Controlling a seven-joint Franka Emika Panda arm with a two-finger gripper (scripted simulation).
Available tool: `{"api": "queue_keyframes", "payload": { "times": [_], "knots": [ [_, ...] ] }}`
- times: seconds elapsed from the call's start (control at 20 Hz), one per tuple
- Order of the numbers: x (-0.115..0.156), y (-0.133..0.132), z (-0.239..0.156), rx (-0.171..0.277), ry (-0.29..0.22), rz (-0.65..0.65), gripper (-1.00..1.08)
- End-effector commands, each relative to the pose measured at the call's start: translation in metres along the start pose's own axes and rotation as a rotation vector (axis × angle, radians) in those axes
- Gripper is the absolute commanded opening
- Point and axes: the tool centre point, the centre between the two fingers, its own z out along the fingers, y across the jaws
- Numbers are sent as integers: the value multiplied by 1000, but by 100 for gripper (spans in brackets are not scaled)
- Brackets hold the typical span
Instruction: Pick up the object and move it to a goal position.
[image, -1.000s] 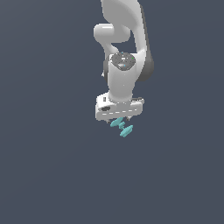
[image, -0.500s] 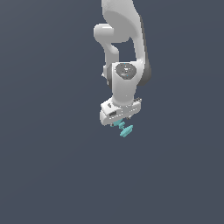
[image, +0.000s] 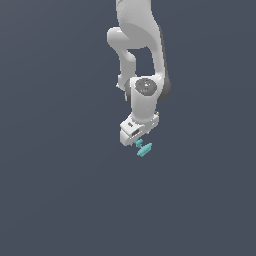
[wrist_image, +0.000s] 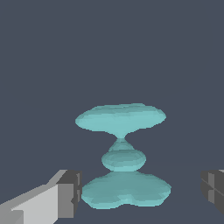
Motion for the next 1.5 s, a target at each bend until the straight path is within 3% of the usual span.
{"api": "queue_keyframes", "payload": {
  "times": [0.0,0.5,1.25,1.3,1.45],
  "knots": [
    [-2,-4,5,1,1,-34,100],
    [-3,-7,11,3,1,-59,100],
    [-4,-8,59,3,1,-65,100],
    [-4,-8,59,3,1,-65,-100],
    [-4,-8,59,3,1,-65,-100]
  ]
}}
